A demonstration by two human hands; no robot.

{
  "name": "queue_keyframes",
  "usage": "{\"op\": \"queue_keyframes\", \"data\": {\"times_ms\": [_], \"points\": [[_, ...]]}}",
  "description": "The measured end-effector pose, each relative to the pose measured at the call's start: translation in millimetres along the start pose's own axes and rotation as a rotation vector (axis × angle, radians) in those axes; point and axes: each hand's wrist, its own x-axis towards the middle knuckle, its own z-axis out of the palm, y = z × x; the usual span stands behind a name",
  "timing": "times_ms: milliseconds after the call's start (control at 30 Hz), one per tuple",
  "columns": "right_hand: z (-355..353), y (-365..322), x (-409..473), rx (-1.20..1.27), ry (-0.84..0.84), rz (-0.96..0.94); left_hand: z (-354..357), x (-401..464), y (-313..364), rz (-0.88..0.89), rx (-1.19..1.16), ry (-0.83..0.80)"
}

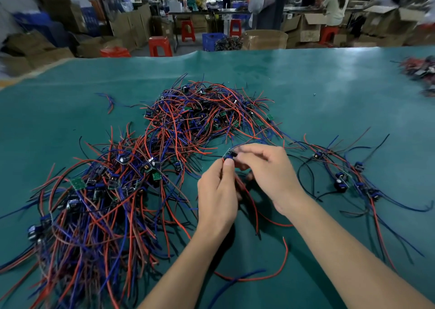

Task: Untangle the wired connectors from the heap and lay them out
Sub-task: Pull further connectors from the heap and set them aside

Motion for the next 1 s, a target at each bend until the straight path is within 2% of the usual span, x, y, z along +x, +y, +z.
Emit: {"op": "queue_keyframes", "data": {"times_ms": [67,100,267,533,767,900,1000], "points": [[-2,-3,1,0.272,-0.055,0.145,0,-1,1,0.014,-0.006,-0.040],[-4,-3,2,0.323,-0.062,0.160,1,-2,2,0.016,-0.015,-0.053],[-15,-4,5,0.402,-0.120,0.100,0,-2,1,0.024,0.016,-0.113],[-28,-4,9,0.392,-0.232,0.080,1,-4,2,0.054,0.131,-0.189],[-31,3,14,0.058,0.044,-0.106,0,-5,5,0.119,0.311,-0.229],[-47,3,22,0.126,0.190,-0.103,0,-5,4,0.169,0.377,-0.244],[-63,1,26,0.266,0.301,-0.081,2,-6,3,0.193,0.405,-0.254]]}}
